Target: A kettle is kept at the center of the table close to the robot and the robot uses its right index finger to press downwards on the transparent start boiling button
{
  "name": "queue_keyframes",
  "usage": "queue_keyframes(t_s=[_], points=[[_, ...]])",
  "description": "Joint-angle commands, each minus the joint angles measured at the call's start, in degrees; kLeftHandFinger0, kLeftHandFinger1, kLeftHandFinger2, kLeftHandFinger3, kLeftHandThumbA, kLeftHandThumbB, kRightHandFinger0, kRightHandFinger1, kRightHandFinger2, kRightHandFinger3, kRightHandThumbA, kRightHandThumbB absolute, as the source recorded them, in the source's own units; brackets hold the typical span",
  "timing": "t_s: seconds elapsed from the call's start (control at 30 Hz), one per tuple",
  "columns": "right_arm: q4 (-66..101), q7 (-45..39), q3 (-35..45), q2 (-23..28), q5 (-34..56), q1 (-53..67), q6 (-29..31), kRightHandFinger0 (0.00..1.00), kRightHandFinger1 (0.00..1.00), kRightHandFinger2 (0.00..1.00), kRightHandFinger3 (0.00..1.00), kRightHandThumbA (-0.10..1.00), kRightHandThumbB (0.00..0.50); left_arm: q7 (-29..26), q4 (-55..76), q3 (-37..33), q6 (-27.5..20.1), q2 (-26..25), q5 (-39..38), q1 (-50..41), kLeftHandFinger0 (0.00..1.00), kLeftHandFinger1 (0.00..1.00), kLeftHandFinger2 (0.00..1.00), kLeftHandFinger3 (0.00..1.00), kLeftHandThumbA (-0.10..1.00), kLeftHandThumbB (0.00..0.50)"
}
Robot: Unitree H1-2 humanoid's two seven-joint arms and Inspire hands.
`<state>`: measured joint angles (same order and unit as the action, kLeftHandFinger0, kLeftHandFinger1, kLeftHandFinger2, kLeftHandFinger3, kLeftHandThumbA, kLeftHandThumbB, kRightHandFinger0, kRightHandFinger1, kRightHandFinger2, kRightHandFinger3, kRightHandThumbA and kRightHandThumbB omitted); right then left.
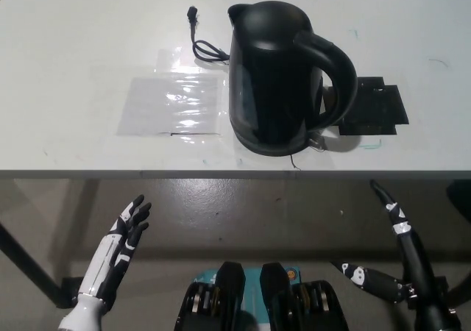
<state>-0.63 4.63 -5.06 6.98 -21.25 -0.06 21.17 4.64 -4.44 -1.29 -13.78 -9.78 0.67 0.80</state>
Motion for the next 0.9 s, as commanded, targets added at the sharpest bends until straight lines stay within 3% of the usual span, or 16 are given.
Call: queue_keyframes(t_s=[0.0, 0.03, 0.07, 0.1, 0.13, 0.17, 0.3, 0.37, 0.87], points=[[9.48, 6.19, -1.94, 0.17, -26.33, -3.53, -4.34, 0.84, 0.80, 1.00, 1.00, 1.00, 0.263, 0.94, 0.73, -0.06, -4.64, -1.09, 0.39, 0.55, 1.00, 1.00, 1.00, 1.00, 0.94, 0.391], [9.96, 4.90, -2.36, 0.21, -27.70, -4.38, -6.11, 0.70, 0.66, 0.87, 1.00, 1.00, 0.277, 0.68, 0.84, -0.07, -4.27, -1.11, 0.95, 0.52, 1.00, 1.00, 1.00, 1.00, 0.95, 0.403], [10.23, 3.65, -2.83, 0.18, -29.31, -5.34, -7.98, 0.46, 0.47, 0.66, 1.00, 1.00, 0.278, 0.91, 0.98, -0.02, -4.04, -1.13, 0.47, 0.49, 1.00, 1.00, 1.00, 1.00, 0.94, 0.400], [10.09, 2.96, -3.19, 0.27, -30.20, -6.15, -8.82, 0.14, 0.15, 0.32, 1.00, 0.98, 0.271, 1.02, 0.92, -0.02, -4.14, -1.10, 0.22, 0.54, 1.00, 1.00, 1.00, 1.00, 0.94, 0.399], [9.76, 2.11, -3.76, 0.47, -31.44, -7.20, -9.78, 0.01, 0.01, 0.08, 1.00, 0.96, 0.267, 0.96, 0.85, -0.04, -4.35, -1.04, 0.29, 0.56, 1.00, 1.00, 1.00, 1.00, 0.94, 0.397], [9.53, 1.72, -4.22, 0.43, -32.93, -7.69, -10.84, 0.00, 0.00, 0.00, 1.00, 0.94, 0.265, 0.94, 0.95, -0.09, -4.37, -0.94, 0.28, 0.39, 1.00, 1.00, 1.00, 1.00, 0.94, 0.395], [7.21, 1.43, -5.40, -0.16, -35.65, -10.35, -14.08, 0.00, 0.00, 0.00, 1.00, 0.91, 0.262, 0.71, 1.49, -0.18, -3.07, -0.76, 0.75, 0.79, 1.00, 1.00, 1.00, 1.00, 0.95, 0.415], [6.28, 0.63, -6.10, -0.36, -36.77, -11.30, -15.92, 0.00, 0.00, 0.00, 1.00, 0.96, 0.260, 1.17, 1.55, -0.36, -3.69, -0.86, 0.31, 0.60, 1.00, 1.00, 1.00, 1.00, 0.94, 0.387], [0.10, -1.92, -9.60, 0.36, -37.89, -17.00, -23.28, 0.00, 0.00, 0.00, 1.00, 1.00, 0.277, 0.92, 1.90, 0.00, -3.31, -0.82, 0.03, 1.13, 1.00, 1.00, 1.00, 1.00, 0.95, 0.414]])
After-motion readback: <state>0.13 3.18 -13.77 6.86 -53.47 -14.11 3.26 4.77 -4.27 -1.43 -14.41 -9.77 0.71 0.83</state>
